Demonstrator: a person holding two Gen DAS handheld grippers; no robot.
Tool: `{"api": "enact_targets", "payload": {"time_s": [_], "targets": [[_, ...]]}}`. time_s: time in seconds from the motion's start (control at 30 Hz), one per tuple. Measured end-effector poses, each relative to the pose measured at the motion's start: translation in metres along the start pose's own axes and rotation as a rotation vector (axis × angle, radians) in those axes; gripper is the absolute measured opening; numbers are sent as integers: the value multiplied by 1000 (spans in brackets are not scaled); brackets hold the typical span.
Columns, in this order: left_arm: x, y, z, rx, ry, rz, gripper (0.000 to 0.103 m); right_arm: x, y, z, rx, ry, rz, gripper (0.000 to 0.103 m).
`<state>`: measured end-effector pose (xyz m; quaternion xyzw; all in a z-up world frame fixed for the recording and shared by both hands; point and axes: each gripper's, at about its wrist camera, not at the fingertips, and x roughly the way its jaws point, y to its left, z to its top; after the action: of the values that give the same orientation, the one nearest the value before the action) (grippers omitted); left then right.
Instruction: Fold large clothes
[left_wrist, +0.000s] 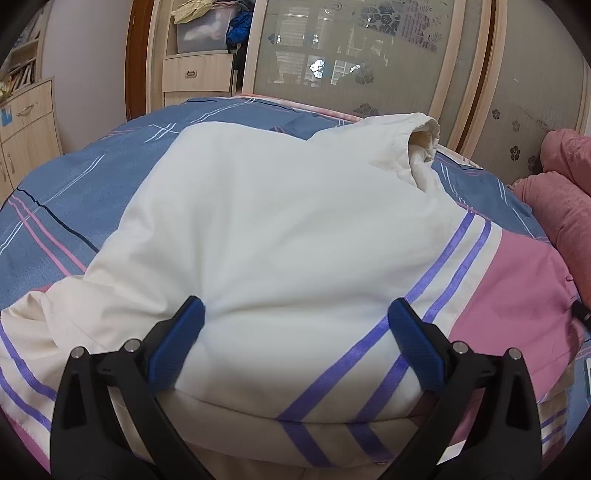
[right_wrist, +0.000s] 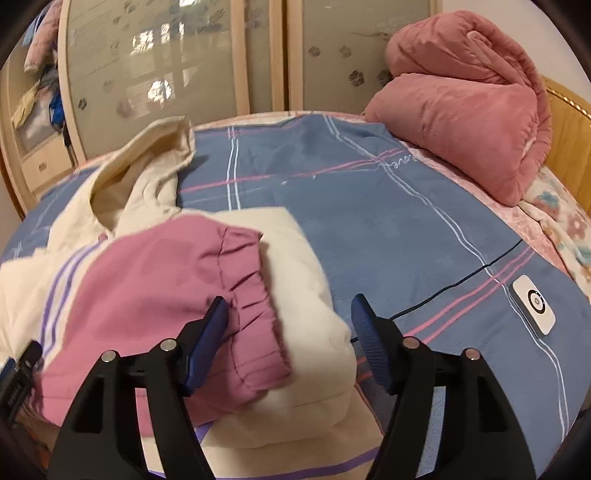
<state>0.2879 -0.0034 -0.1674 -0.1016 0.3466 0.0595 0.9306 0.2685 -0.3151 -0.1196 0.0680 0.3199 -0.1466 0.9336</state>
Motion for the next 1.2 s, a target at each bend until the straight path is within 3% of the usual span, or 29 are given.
{"api": "enact_targets", "payload": {"time_s": [0.07, 0.13, 0.27, 0.33, 0.4, 0.6, 0.87, 1.0, 1.1, 1.2], "targets": [[0, 0, 0, -3, -1, -3, 101, -22, 1, 4, -1, -114, 44, 52], [0, -1, 0, -4, -2, -5, 101, -37, 8, 5, -36, -173, 145, 50], [1, -2, 1, -6, -3, -5, 101, -15, 39, -7, -193, -47, 155, 50], [1, -2, 1, -5, -3, -4, 101, 9, 46, -18, -213, 55, 117, 50], [1, -2, 1, -6, -4, -6, 101, 19, 51, -24, -237, 79, 81, 50], [1, -3, 1, -6, -5, -11, 101, 36, 59, -30, -290, 110, 19, 50], [2, -3, 1, -4, -3, -11, 101, 45, 60, -35, -279, 141, 36, 51], [-12, 3, 8, -53, -42, -30, 101, 24, 54, -25, -227, 77, 67, 50], [-36, 6, 24, -128, -138, -126, 101, 4, 45, -14, -186, -19, 30, 50], [-26, -14, 35, -60, -80, -116, 101, 17, 36, -10, -148, 35, 29, 50]]}}
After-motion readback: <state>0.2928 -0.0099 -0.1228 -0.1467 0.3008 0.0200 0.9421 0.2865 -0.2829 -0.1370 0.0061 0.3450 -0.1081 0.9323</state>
